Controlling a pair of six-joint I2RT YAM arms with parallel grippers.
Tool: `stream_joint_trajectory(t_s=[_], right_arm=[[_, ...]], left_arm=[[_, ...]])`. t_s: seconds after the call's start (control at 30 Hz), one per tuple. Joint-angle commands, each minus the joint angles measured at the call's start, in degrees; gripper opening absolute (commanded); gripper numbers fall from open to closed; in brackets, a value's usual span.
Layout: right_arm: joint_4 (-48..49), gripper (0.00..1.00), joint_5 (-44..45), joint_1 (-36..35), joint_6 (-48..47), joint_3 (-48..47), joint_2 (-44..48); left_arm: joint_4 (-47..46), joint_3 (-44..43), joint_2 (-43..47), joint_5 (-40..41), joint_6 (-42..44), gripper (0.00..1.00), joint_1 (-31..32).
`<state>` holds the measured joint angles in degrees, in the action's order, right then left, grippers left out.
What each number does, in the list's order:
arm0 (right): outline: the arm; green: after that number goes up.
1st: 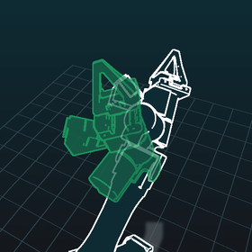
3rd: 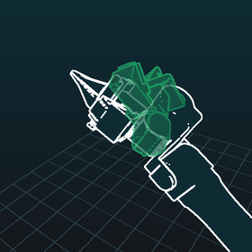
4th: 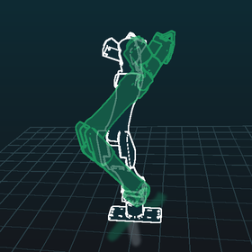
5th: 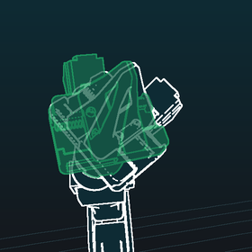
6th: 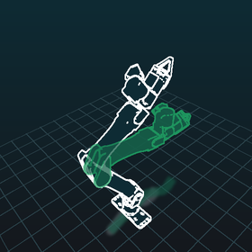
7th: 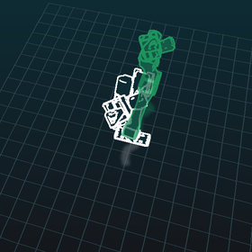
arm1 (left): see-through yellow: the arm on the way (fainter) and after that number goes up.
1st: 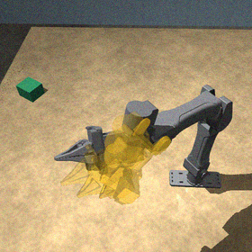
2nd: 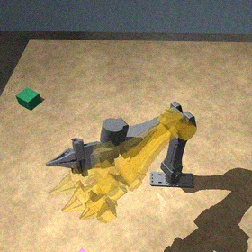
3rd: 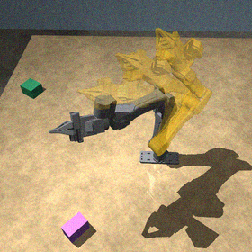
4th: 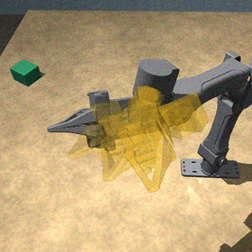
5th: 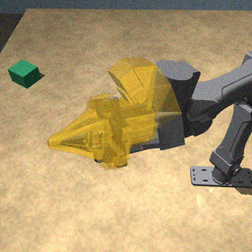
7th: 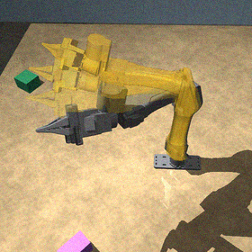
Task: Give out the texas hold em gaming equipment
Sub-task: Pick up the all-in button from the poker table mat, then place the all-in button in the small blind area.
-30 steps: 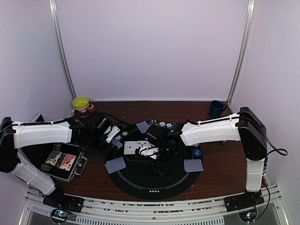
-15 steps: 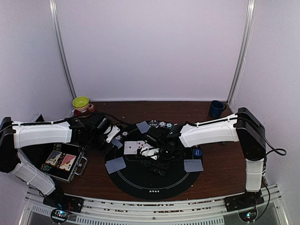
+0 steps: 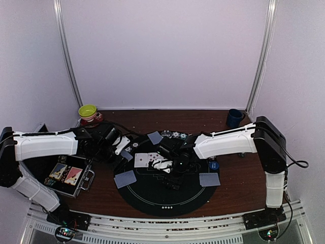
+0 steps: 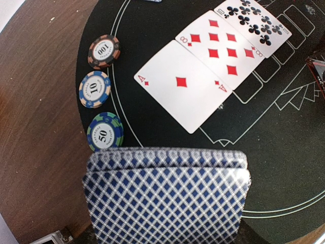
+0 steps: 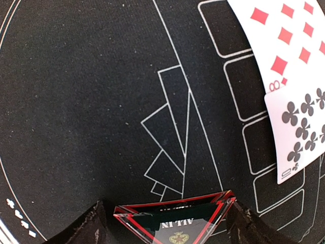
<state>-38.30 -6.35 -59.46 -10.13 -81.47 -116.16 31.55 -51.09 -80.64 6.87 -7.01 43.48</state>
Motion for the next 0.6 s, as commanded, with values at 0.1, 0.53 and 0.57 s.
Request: stream_joint_trajectory(t_s=[0.1,0.53,0.57], right_arm=[[-2.3,0.79,-2.9,1.5,-1.0,-2.4,-3.3],[-1.9,0.65,0.6,1.6,-1.9,-1.9,-2.1],[-1.9,0.65,0.7,1.6,-1.9,-1.9,-1.8]], left_arm=[[-1.7,0.1,1.1,0.5,-0.2,0.65,-0.4],[-1.7,0.2,1.5,0.4,-0.2,0.65,-0.4],[-1.6,0.2,1.5,0.4,-0.1,0.65,-0.4]])
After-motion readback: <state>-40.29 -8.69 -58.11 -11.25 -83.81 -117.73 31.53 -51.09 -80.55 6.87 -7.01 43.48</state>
